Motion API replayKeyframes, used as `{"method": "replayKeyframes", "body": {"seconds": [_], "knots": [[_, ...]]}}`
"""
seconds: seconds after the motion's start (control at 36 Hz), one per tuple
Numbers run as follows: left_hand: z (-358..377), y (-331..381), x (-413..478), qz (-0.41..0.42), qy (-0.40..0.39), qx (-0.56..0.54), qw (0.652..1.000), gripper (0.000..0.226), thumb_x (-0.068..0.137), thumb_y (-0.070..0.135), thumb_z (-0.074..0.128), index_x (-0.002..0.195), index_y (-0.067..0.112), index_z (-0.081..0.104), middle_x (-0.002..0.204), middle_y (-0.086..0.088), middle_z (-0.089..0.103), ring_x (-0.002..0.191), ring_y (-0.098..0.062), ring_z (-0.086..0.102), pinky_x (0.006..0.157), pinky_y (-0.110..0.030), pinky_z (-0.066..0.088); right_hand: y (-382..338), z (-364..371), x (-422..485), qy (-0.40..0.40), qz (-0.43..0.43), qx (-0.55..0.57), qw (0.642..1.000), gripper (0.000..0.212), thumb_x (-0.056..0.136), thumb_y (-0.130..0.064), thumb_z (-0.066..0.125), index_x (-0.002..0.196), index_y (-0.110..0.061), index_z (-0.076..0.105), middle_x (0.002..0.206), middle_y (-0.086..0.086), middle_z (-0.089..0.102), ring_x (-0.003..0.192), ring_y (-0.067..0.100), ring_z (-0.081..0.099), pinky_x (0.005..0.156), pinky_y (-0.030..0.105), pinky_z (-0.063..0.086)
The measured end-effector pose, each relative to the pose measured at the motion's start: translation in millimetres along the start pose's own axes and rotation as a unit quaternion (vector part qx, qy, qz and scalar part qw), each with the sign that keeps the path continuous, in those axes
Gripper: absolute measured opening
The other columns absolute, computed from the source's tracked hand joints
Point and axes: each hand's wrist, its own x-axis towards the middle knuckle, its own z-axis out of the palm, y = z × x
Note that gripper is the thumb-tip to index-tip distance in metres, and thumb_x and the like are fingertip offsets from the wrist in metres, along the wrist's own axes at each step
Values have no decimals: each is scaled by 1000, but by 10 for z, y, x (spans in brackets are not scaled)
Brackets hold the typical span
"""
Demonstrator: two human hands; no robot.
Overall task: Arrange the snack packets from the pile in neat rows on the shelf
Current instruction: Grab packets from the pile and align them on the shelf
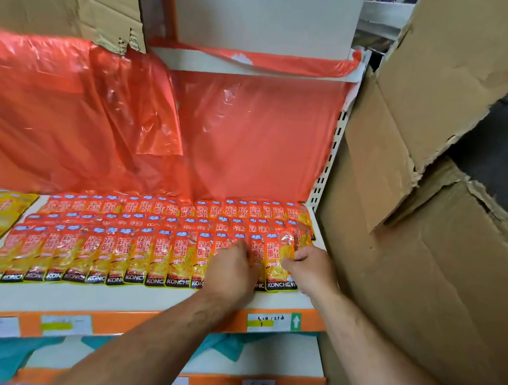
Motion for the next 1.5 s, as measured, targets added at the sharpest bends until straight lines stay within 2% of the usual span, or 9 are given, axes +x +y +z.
{"method": "replayKeyframes", "body": {"seconds": [0.14, 0.22, 0.5, 0.64, 0.78, 0.94, 1.08, 1.22, 1.5], "knots": [[9, 2, -5, 17, -6, 19, 1000, 16, 86, 27, 62, 98, 16, 58, 87, -3, 70, 71, -21, 62, 64, -32, 53, -28, -10, -40, 11, -17, -60, 998, 31, 83, -27, 72, 61, -18, 52, 66, 2, 62, 63, 24, 63, 58, 40, 58], [-18, 9, -10, 28, -2, 28, 999, 16, 85, 26, 61, 97, 17, 57, 87, -3, 69, 71, -22, 59, 61, -31, 48, -35, 15, -57, 23, -26, -124, 992, 34, 84, -34, 69, 62, -20, 47, 63, -5, 55, 60, 18, 59, 47, 23, 39], [-97, -77, -67, 102, 51, 128, 985, 30, 87, 44, 54, 107, 23, 64, 98, 0, 62, 91, -23, 55, 73, -34, 47, -36, 29, -126, 91, -90, -319, 939, 37, 90, -47, 61, 113, -18, 54, 109, 2, 64, 94, 24, 66, 64, 29, 46], [-207, -172, -178, 109, 56, 175, 977, 43, 83, 52, 45, 117, 31, 63, 118, 8, 63, 109, -22, 51, 90, -39, 45, -31, 77, -195, 89, -137, -305, 938, 40, 94, -44, 52, 128, -22, 53, 123, 1, 58, 107, 23, 60, 81, 32, 51], [-364, -346, -369, 49, 11, 183, 982, 63, 87, 57, 36, 147, 37, 37, 153, 9, 39, 143, -20, 27, 118, -44, 20, -123, 273, -375, 35, -246, -293, 923, 50, 94, -45, 52, 140, -24, 51, 144, -4, 49, 134, 21, 38, 113, 37, 30], [-624, -831, -629, 11, 23, 197, 980, 68, 84, 62, 30, 149, 40, 34, 155, 9, 36, 145, -21, 25, 119, -48, 18, -364, 662, -608, -81, -300, -263, 914, 63, 97, -50, 49, 153, -31, 30, 163, -9, 17, 150, 17, 10, 123, 35, 11], [-942, -1311, -875, -24, 71, 190, 979, 63, 84, 59, 36, 138, 32, 54, 141, 1, 55, 134, -28, 46, 106, -52, 38, -626, 1091, -799, -115, -353, -268, 889, 63, 95, -49, 51, 153, -32, 32, 163, -8, 20, 149, 18, 14, 122, 34, 13], [-1358, -1803, -1108, -81, 95, 179, 976, 64, 86, 60, 34, 144, 36, 45, 149, 5, 45, 141, -23, 35, 115, -51, 25, -977, 1603, -1064, -143, -396, -279, 863, 63, 95, -51, 50, 152, -32, 33, 162, -8, 21, 149, 18, 15, 122, 32, 14], [-2286, -3239, -1688, -130, 167, 166, 963, 61, 83, 57, 39, 134, 30, 58, 137, 0, 59, 129, -29, 51, 105, -50, 39, -1875, 2970, -1908, -179, -456, -282, 825, 59, 97, -44, 51, 152, -29, 35, 161, -5, 24, 149, 18, 16, 119, 26, 8]]}}
